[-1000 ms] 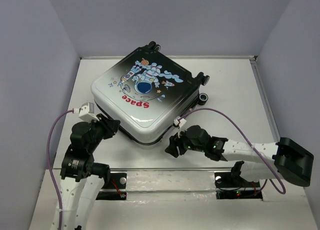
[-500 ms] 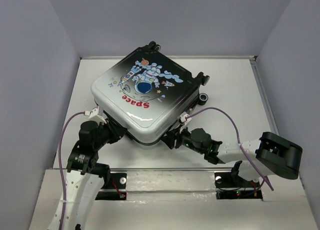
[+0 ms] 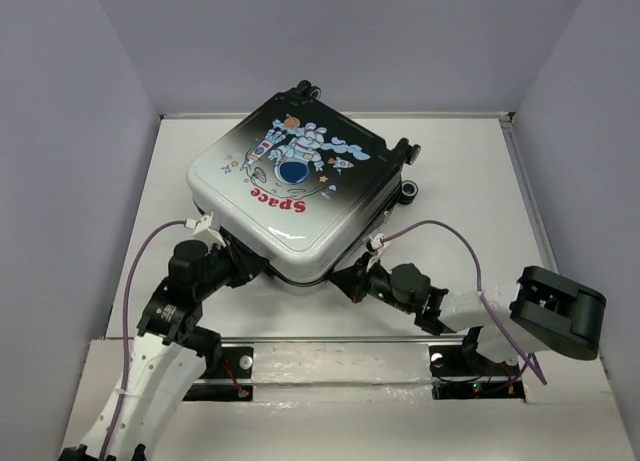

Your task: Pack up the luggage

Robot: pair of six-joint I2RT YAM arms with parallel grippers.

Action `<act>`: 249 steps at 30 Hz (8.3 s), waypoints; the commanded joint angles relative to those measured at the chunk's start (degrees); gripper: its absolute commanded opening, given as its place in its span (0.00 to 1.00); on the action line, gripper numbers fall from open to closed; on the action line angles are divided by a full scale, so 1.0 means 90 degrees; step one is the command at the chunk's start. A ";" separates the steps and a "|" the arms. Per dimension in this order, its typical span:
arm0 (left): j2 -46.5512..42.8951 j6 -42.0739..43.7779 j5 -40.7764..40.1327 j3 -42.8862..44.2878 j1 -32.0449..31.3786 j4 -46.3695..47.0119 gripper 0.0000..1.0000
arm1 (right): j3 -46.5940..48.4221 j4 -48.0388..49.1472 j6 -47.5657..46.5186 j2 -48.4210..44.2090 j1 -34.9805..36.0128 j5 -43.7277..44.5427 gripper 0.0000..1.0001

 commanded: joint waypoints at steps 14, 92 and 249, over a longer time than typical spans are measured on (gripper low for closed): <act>0.4269 -0.1179 -0.1841 0.1571 -0.3621 0.4476 0.25 | 0.0744 -0.3928 0.0979 -0.1739 0.2304 0.1883 0.07; 0.1186 0.0334 -0.3744 0.3146 -0.0848 0.0797 0.85 | 0.5989 -0.6545 -0.0710 0.2130 -0.6298 -0.5049 0.22; -0.0365 -0.1344 -0.2984 -0.0331 0.0148 0.0785 0.41 | -0.0153 -0.1263 -0.0867 -0.2274 -0.5868 -0.3877 0.32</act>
